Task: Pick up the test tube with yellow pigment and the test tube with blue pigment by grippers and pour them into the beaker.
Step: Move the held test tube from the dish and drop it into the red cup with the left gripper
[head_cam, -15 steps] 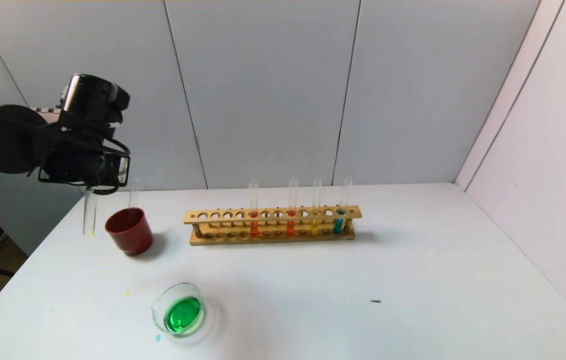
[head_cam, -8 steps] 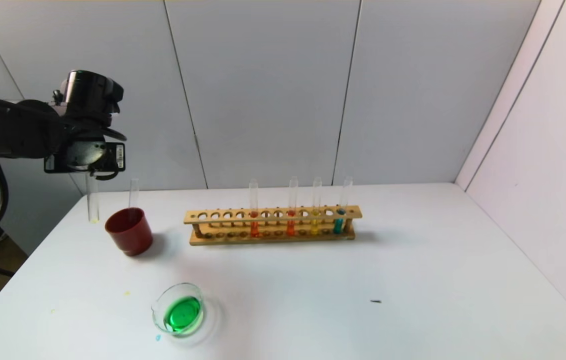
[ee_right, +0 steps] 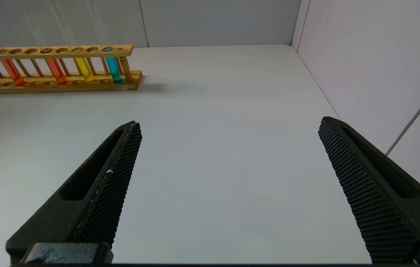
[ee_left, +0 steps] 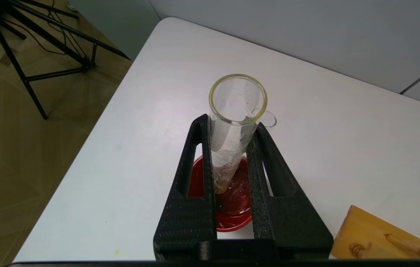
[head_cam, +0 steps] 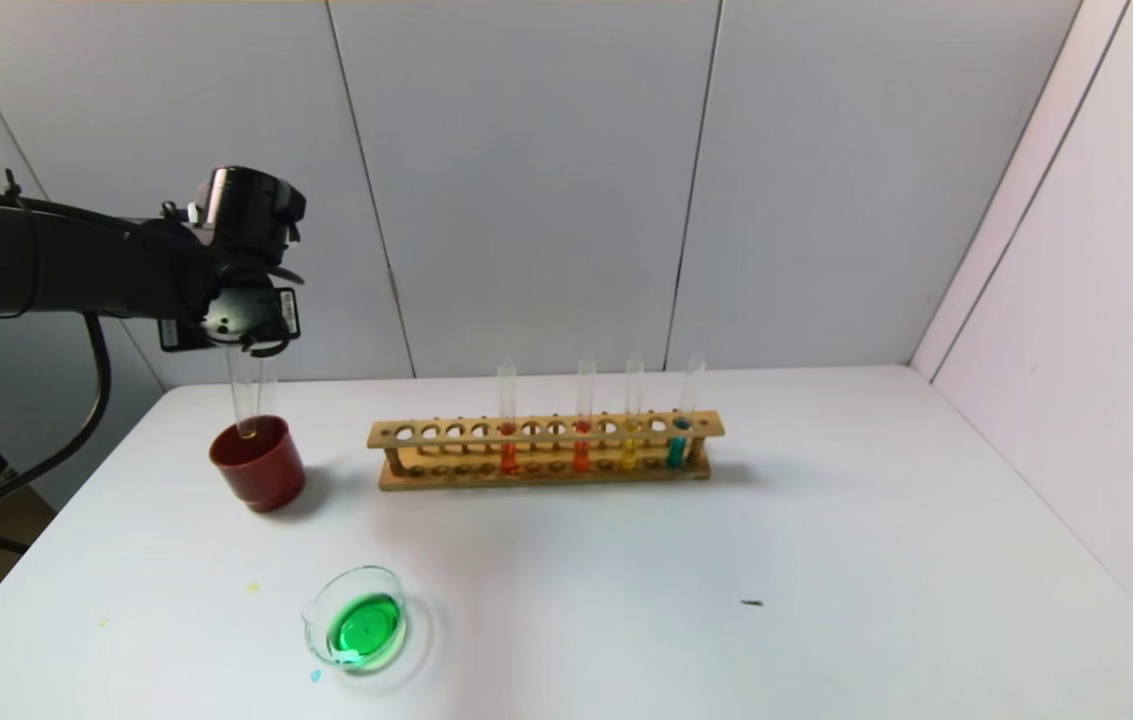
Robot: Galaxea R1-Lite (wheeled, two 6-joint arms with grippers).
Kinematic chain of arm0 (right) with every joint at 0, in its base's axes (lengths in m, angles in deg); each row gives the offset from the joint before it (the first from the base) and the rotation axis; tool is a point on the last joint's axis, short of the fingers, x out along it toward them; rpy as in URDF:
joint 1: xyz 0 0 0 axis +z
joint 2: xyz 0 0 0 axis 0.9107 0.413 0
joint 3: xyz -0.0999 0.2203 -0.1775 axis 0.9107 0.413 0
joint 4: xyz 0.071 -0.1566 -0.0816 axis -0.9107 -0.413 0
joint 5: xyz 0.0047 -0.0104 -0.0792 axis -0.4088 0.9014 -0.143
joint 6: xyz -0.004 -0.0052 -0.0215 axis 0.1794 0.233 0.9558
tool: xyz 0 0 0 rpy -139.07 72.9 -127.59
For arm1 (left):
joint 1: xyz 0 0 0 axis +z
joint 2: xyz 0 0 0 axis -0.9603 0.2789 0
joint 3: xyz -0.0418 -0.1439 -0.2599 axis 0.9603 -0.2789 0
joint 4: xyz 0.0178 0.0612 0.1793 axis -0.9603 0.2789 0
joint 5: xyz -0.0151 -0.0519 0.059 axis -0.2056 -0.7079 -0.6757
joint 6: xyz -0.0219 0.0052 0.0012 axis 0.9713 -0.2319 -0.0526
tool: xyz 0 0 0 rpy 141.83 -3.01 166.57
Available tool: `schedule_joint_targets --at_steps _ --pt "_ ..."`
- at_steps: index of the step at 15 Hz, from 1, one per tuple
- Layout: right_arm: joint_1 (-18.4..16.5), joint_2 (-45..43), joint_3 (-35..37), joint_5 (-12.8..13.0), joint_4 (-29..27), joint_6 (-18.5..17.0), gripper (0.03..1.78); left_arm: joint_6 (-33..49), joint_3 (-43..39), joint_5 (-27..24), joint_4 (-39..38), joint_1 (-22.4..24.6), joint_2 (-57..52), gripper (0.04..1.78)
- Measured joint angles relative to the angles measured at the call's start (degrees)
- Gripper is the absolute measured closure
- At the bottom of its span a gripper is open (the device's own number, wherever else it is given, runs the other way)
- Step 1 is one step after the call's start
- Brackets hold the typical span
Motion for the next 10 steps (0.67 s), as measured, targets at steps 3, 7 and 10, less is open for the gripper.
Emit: schedule_joint_targets --at_steps 3,7,10 --pt "0.0 0.0 0.0 -0.02 0.0 0.02 0.07 2.51 0.17 0.18 -0.05 -1.01 1.4 1.52" --pt "0.02 0.0 0.0 0.0 -0.02 0.0 0.07 3.08 -0.41 0.0 -0.06 -0.9 1.97 1.52" --pt "0.02 0.0 0.0 0.0 0.0 0.02 0.07 3.96 -2.8 -0.17 0.05 -0.99 1.51 1.52"
